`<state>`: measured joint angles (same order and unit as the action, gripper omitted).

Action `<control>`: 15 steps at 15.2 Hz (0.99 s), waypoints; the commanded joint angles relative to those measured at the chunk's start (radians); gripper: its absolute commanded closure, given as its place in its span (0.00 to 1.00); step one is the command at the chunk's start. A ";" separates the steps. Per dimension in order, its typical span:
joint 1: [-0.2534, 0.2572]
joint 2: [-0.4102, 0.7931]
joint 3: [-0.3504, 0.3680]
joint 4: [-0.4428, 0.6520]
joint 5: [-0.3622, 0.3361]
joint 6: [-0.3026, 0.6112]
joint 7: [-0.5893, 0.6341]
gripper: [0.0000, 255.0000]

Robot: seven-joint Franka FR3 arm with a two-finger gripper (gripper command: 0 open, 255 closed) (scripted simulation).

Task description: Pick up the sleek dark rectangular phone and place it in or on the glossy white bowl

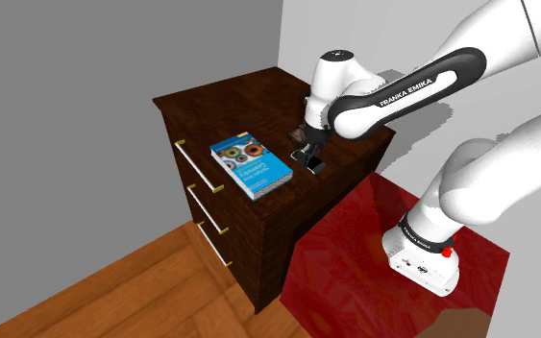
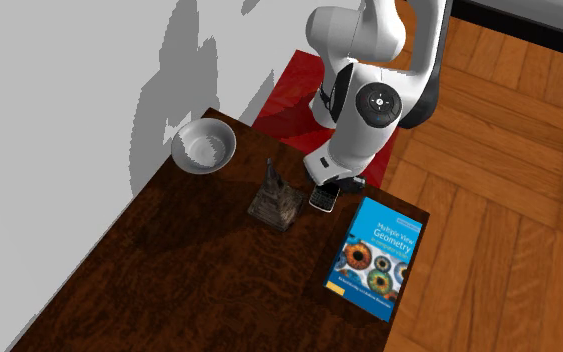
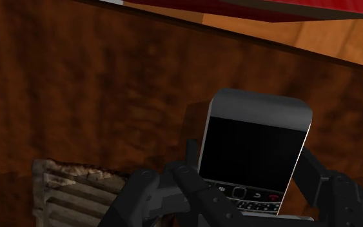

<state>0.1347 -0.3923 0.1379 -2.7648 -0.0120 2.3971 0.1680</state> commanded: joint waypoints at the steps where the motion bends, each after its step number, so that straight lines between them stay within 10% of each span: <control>1: -0.001 0.001 -0.001 -0.002 -0.001 0.000 0.000 1.00; 15: 0.005 -0.074 -0.009 0.044 0.008 -0.121 -0.013 1.00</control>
<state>0.1371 -0.4515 0.1288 -2.7262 -0.0062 2.2969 0.1557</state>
